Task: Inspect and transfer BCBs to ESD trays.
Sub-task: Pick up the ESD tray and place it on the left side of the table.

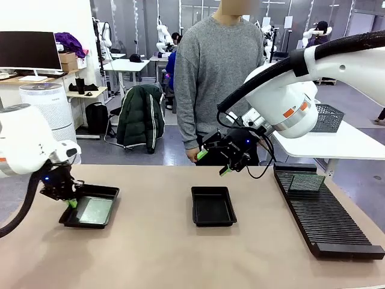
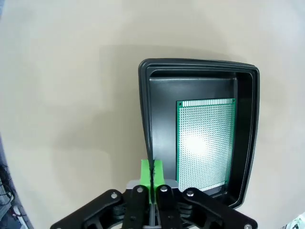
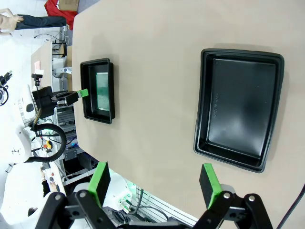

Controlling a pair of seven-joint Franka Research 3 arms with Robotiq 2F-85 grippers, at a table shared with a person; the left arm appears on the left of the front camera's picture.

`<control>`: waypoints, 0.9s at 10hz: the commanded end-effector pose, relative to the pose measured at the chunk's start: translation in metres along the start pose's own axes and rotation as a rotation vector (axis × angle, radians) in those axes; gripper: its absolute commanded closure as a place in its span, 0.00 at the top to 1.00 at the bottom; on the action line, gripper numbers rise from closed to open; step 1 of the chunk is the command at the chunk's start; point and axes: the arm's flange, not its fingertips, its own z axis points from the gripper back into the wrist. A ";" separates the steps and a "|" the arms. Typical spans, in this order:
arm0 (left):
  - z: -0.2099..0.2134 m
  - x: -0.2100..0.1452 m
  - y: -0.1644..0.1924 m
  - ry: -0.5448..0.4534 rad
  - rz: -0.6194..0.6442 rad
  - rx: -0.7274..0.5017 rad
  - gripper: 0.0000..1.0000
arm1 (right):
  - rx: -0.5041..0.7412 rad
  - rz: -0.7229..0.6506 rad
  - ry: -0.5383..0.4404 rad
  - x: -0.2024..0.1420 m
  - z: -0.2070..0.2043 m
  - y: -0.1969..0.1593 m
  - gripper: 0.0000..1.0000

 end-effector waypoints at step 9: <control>0.006 0.007 0.085 0.019 0.026 -0.048 0.00 | -0.003 -0.017 -0.014 -0.001 -0.001 0.002 1.00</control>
